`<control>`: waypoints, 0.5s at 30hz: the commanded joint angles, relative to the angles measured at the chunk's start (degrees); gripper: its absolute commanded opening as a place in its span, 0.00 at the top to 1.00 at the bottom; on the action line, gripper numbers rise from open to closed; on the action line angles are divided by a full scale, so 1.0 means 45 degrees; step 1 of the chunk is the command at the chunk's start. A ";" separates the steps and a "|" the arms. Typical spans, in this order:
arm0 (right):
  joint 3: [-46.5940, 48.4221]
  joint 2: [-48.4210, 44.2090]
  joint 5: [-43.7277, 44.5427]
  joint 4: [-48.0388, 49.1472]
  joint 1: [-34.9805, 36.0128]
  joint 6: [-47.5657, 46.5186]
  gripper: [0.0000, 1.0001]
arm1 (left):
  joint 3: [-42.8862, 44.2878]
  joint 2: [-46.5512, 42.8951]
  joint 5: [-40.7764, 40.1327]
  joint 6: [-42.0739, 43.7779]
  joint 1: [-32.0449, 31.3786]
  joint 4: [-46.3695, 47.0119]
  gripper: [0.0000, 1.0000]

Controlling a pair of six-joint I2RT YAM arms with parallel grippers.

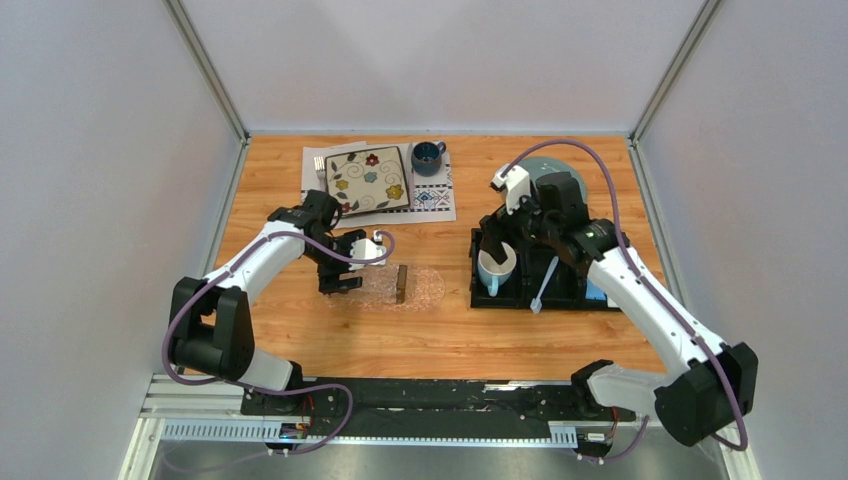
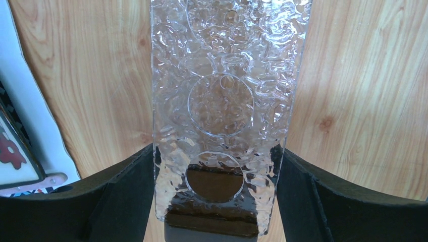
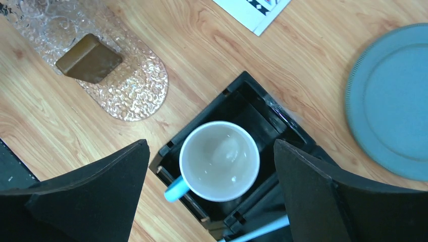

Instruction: Prepare toiletry sets of a toothbrush and toothpaste on the tray

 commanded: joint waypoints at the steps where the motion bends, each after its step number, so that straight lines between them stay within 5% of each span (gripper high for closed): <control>1: -0.0366 0.0424 -0.0436 0.2353 0.0753 0.1090 0.02 | -0.0102 -0.0530 0.0369 0.0057 -0.0039 0.0348 0.15; 15: 0.0801 0.3997 -0.2428 0.4544 0.2785 0.2477 0.03 | -0.0219 -0.0276 0.0564 -0.0470 -0.0039 0.0699 0.14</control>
